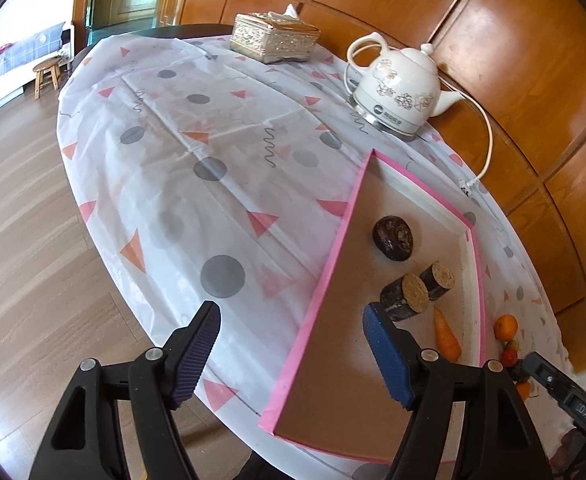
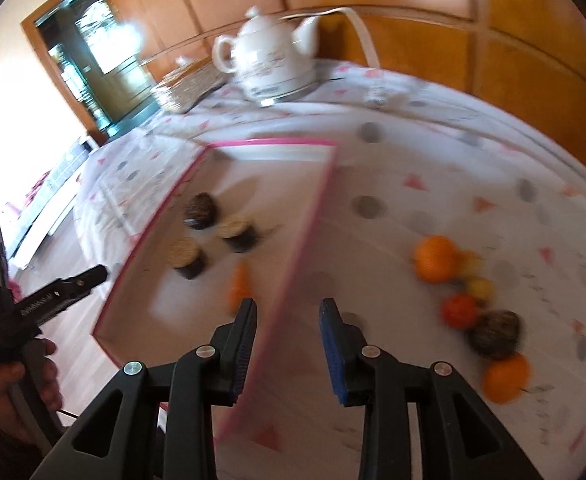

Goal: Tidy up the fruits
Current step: 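Place the carrot into the pink tray and open the right gripper, then move the left tool toward the large orange beside the tray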

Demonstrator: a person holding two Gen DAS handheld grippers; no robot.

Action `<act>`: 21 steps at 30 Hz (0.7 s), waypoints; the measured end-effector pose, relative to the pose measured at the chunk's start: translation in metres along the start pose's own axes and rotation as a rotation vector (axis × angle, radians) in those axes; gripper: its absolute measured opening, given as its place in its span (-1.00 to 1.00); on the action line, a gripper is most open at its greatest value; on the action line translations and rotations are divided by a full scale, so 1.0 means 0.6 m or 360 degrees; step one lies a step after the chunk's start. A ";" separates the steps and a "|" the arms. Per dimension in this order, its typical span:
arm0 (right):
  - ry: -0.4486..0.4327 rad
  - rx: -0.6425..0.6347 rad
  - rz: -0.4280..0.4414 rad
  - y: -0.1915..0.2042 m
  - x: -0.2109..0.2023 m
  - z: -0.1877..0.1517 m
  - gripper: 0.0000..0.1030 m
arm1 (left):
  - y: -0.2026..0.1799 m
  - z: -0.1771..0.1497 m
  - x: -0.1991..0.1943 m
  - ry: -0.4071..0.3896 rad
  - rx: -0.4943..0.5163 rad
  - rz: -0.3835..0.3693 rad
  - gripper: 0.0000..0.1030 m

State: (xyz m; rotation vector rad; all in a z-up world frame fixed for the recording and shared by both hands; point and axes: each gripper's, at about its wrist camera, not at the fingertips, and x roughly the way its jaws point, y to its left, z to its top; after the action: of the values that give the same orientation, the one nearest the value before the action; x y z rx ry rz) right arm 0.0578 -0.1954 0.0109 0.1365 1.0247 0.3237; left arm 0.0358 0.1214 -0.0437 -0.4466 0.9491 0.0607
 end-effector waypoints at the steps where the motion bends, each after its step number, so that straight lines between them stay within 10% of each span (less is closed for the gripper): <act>1: -0.0011 0.0019 -0.0025 -0.013 -0.008 -0.004 -0.37 | -0.001 0.000 -0.001 0.0001 0.0004 -0.0003 0.44; 21: -0.0124 0.0710 -0.0741 -0.360 -0.196 -0.112 -0.36 | -0.050 -0.003 -0.011 0.0010 0.0171 -0.0038 0.44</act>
State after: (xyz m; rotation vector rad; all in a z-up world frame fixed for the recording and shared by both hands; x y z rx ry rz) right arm -0.0122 -0.4407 0.0158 0.3026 1.0066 -0.3355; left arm 0.0377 0.0946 -0.0293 -0.3589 0.9479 -0.0135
